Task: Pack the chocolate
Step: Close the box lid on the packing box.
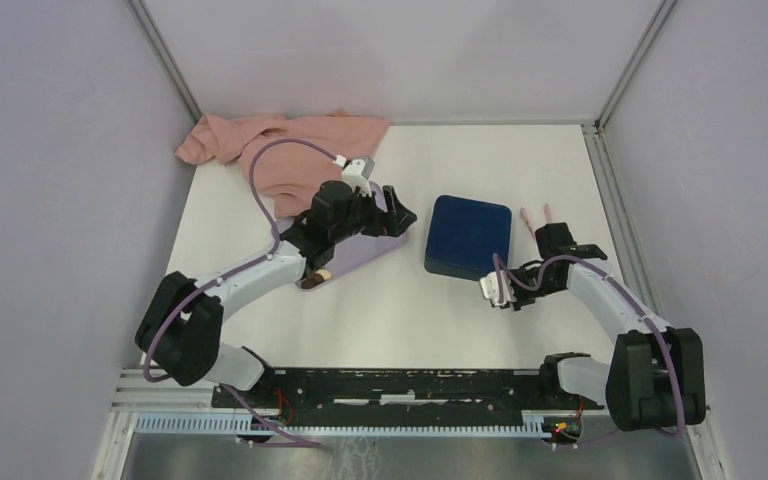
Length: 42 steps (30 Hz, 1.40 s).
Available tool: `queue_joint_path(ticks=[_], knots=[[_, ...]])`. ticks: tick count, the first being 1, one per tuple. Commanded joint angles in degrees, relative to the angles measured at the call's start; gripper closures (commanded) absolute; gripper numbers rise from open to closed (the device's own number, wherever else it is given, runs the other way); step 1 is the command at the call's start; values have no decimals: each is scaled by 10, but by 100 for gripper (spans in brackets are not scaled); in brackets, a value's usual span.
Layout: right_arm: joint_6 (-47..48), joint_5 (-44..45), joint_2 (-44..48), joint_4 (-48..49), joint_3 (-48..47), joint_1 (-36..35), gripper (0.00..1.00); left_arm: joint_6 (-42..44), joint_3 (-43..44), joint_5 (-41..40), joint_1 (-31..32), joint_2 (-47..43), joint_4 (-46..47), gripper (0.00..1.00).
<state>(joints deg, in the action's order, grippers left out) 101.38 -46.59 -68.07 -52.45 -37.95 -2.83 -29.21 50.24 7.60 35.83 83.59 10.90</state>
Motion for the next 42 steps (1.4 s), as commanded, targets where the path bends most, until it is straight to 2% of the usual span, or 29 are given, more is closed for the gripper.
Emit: queue_joint_path(ticks=[1,4,10,21,25,28,31,33,35,38,40,42], knots=[[-91,64,-17,92,9,-35,75,-4,18,28,-21,5,53,0],[-154,91,-19,154,9,-46,79,-29,22,45,-25,37,54,1],[-192,114,1,215,15,-51,80,-51,9,75,-25,87,81,23],[-236,122,15,240,10,-51,82,-64,16,102,-21,146,88,29],[-230,87,23,213,5,-51,82,-74,12,109,-19,152,99,29],[-160,20,21,98,-27,-48,76,-81,9,116,-19,144,107,23],[-160,-40,21,37,-59,-40,73,-103,6,137,-20,132,135,17],[-245,-55,29,60,-79,-16,71,-119,6,150,-19,127,153,15],[-373,-54,34,131,-91,24,71,-129,9,157,-21,126,164,13],[-504,-37,34,201,-99,86,72,-129,22,148,-21,138,148,11],[-578,16,34,261,-88,99,72,-124,39,143,-20,154,123,11],[-663,105,37,334,-60,103,73,-122,56,142,-19,173,103,11]])
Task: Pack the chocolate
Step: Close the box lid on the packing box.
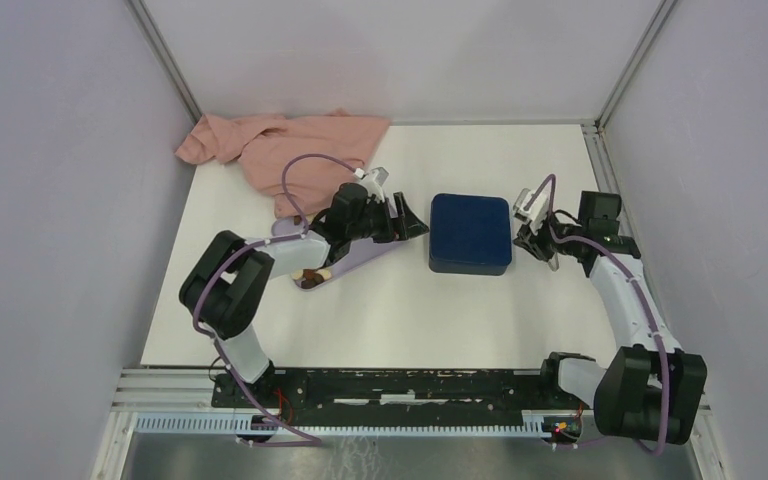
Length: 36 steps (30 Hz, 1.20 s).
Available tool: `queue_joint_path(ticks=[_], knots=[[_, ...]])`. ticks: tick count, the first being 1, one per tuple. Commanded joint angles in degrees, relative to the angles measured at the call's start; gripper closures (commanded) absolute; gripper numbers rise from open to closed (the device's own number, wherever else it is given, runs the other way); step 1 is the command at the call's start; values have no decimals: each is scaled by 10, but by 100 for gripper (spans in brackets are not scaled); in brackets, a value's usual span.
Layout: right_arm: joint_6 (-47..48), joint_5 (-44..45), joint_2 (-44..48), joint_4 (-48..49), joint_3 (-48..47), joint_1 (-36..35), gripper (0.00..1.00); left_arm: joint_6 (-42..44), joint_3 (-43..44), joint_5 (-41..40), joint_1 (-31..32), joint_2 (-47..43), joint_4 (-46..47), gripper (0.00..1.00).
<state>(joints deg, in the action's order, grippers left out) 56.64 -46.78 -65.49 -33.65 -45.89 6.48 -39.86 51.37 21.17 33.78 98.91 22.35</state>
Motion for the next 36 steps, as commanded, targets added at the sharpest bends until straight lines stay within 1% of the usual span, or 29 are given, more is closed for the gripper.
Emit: queue_joint_path(ticks=[1,3,5,7,10,16,23,29,34,35,36], knots=[[-247,152,10,173,33,11,74,-14,53,6,2,28,-18,11],[-265,208,-6,199,40,11,75,-8,71,1,3,43,-41,11],[-272,247,-35,202,31,10,76,-1,88,-5,6,55,-58,10],[-279,270,-68,201,17,11,77,8,112,-8,12,71,-78,10],[-290,264,-104,197,5,9,79,19,145,-19,25,96,-107,9],[-303,256,-136,208,6,-12,80,36,194,-39,41,135,-148,10],[-307,268,-210,201,-56,-30,79,50,234,-58,51,161,-194,10],[-305,270,-260,188,-104,-43,79,51,247,-51,56,171,-206,19],[-281,258,-271,173,-120,-61,80,48,235,-45,68,154,-201,27],[-276,251,-270,171,-121,-81,80,48,229,-44,71,149,-200,29],[-272,247,-268,171,-121,-85,80,46,224,-42,75,142,-197,32]])
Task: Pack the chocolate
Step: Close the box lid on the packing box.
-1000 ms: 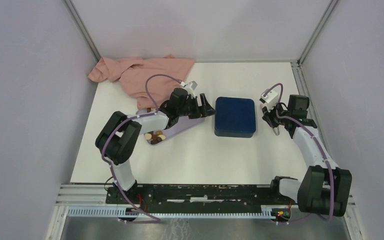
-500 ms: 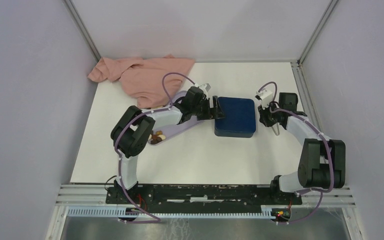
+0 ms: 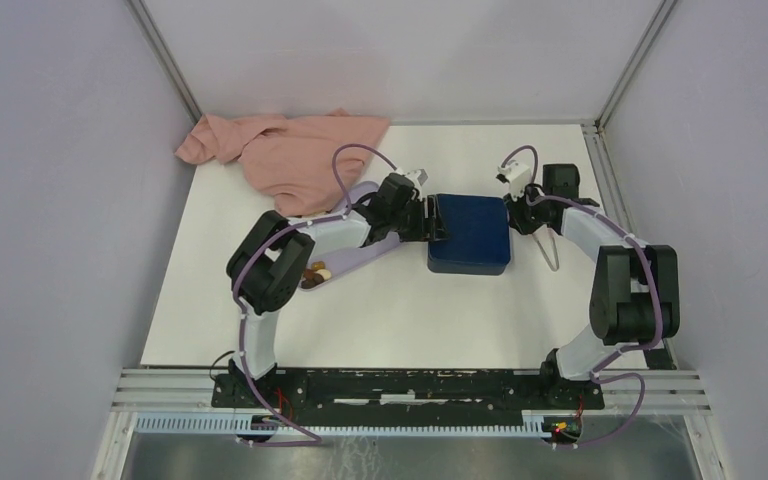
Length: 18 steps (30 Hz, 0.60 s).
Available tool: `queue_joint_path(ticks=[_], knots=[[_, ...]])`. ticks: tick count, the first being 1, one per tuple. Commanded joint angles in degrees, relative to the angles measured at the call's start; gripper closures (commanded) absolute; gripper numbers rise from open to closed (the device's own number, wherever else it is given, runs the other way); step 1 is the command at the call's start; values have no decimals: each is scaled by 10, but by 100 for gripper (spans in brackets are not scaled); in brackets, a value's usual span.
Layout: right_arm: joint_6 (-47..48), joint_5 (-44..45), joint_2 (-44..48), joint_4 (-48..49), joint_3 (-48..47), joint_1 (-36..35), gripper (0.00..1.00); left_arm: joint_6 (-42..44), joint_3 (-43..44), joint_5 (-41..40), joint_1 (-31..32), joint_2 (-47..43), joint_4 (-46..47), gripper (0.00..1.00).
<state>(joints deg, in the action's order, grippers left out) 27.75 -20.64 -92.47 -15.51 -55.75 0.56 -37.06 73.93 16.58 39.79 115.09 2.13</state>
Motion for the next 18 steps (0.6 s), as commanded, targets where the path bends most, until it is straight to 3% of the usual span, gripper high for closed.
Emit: queue_joint_path(ticks=[1,8,12,14,18], knots=[[19,-16,2,-10,-23,-32,80,15,-9,5,17,-25,9,34],[43,-47,6,-31,-31,-60,80,-23,-93,3,38,-86,63,52],[44,-34,7,-41,-35,-64,79,-50,-136,-18,61,-120,90,53],[52,17,12,-52,-44,-61,77,-60,-158,-39,66,-138,99,52],[71,56,46,-74,-60,-16,74,-61,-202,-80,67,-203,109,44]])
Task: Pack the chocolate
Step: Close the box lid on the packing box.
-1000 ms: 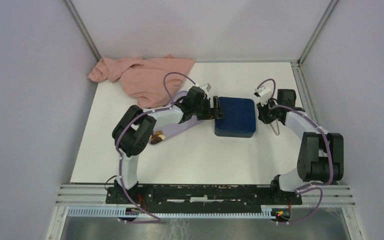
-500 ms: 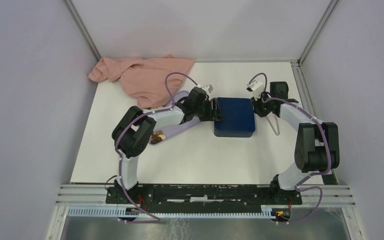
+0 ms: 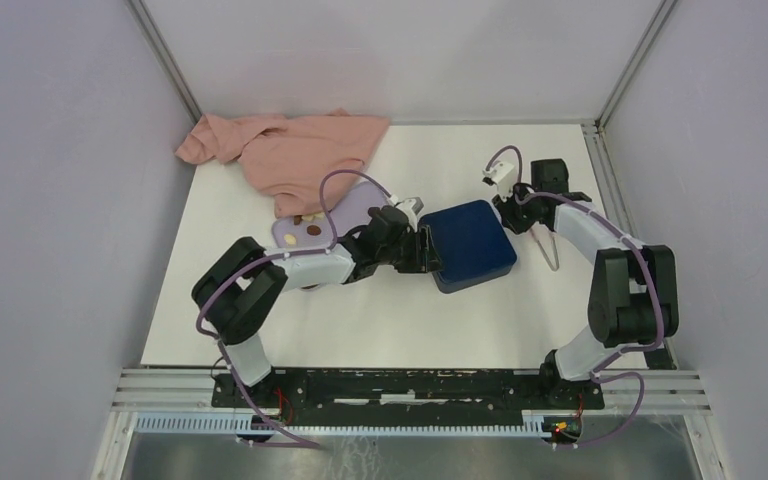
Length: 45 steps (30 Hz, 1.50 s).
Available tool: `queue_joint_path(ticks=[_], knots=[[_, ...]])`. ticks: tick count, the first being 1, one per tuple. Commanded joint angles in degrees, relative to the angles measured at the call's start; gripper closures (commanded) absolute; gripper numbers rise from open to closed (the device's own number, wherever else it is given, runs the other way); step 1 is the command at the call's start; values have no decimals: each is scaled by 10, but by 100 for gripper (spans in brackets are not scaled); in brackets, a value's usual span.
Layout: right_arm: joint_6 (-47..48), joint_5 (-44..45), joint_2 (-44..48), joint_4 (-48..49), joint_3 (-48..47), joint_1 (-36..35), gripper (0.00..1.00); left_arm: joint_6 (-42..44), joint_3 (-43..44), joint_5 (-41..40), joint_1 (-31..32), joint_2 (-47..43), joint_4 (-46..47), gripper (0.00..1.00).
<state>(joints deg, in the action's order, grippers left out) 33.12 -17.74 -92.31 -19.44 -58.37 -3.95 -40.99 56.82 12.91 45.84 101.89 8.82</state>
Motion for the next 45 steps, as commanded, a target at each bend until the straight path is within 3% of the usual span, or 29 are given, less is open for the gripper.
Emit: queue_joint_path(ticks=[1,7,10,11,13,20,29,37,45], knots=[[26,24,61,-38,-33,36,73,-16,-38,-51,6,-90,40,42],[122,-78,186,-42,6,94,55,53,-65,-95,6,-208,7,26],[239,-202,246,-59,75,94,7,112,-61,-108,-5,-242,-4,3],[326,-253,254,-100,98,94,2,125,-60,-102,-15,-247,0,1],[432,-315,264,-146,128,93,2,130,-55,-76,-41,-248,12,0],[457,-274,237,-173,123,97,2,115,-28,40,-121,-180,70,6],[478,-262,138,-205,115,119,7,48,67,137,-163,0,117,9],[439,-285,72,-179,85,119,12,41,103,118,-159,66,68,8],[403,-286,64,-161,67,116,24,39,121,129,-140,98,66,9]])
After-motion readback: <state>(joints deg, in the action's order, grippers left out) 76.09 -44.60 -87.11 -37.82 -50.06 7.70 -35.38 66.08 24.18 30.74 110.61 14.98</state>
